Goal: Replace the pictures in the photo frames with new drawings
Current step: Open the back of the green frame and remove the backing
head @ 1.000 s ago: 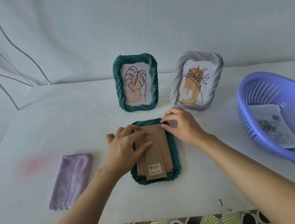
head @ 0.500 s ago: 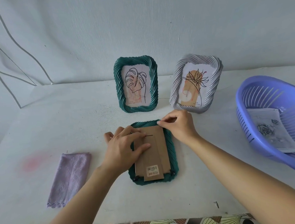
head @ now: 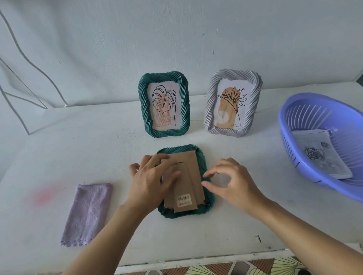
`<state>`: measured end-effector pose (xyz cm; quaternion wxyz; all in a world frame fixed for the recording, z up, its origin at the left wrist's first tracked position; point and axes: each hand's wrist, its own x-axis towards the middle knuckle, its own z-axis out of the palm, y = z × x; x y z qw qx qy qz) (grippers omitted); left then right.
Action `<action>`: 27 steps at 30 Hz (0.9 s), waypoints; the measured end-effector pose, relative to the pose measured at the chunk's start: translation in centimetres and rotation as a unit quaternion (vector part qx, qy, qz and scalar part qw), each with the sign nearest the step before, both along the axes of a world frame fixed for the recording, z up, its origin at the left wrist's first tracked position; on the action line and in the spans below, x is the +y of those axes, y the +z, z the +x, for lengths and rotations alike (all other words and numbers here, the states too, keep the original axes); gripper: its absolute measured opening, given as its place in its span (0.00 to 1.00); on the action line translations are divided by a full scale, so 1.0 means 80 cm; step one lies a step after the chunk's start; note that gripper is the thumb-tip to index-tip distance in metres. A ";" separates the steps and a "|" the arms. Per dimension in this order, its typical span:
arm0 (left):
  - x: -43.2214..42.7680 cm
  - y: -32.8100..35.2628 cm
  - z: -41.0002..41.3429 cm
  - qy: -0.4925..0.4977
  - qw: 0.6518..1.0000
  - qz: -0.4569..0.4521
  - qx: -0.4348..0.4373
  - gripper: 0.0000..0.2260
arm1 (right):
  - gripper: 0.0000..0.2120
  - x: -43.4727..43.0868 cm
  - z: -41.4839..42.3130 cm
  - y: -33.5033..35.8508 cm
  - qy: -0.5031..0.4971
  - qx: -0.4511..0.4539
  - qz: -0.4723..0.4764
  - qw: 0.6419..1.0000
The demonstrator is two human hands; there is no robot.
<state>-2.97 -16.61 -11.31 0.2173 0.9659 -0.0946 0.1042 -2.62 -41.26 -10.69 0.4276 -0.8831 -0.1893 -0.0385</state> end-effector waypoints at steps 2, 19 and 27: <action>0.000 0.005 -0.012 -0.034 0.999 -0.003 0.000 0.17 | 0.05 -0.004 -0.015 -0.002 0.016 0.012 -0.020 1.000; -0.002 0.001 -0.045 -0.069 0.997 0.026 0.016 0.14 | 0.10 0.012 -0.042 -0.008 -0.050 0.029 -0.069 0.996; -0.001 -0.005 -0.045 -0.070 0.997 0.004 0.024 0.19 | 0.07 0.015 -0.040 -0.011 -0.095 0.088 -0.010 0.992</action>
